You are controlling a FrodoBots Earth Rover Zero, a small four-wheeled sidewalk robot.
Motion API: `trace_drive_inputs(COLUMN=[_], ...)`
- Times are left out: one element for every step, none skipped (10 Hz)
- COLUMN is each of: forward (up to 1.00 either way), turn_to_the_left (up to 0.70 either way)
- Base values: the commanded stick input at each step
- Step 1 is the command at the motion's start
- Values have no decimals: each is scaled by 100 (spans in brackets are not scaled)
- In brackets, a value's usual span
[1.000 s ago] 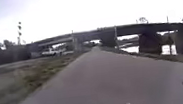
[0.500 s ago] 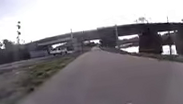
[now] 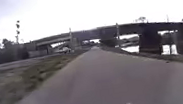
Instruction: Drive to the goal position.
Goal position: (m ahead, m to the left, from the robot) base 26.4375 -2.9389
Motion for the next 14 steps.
trace_drive_inputs(forward=[70, 70, 70, 70, 70, 70, 70, 70, 70, 70, 70, 70, 70, 70], turn_to_the_left=[0, 0, 0, 0, 0, 0, 0, 0, 0, 0, 0, 0, 0, -24])
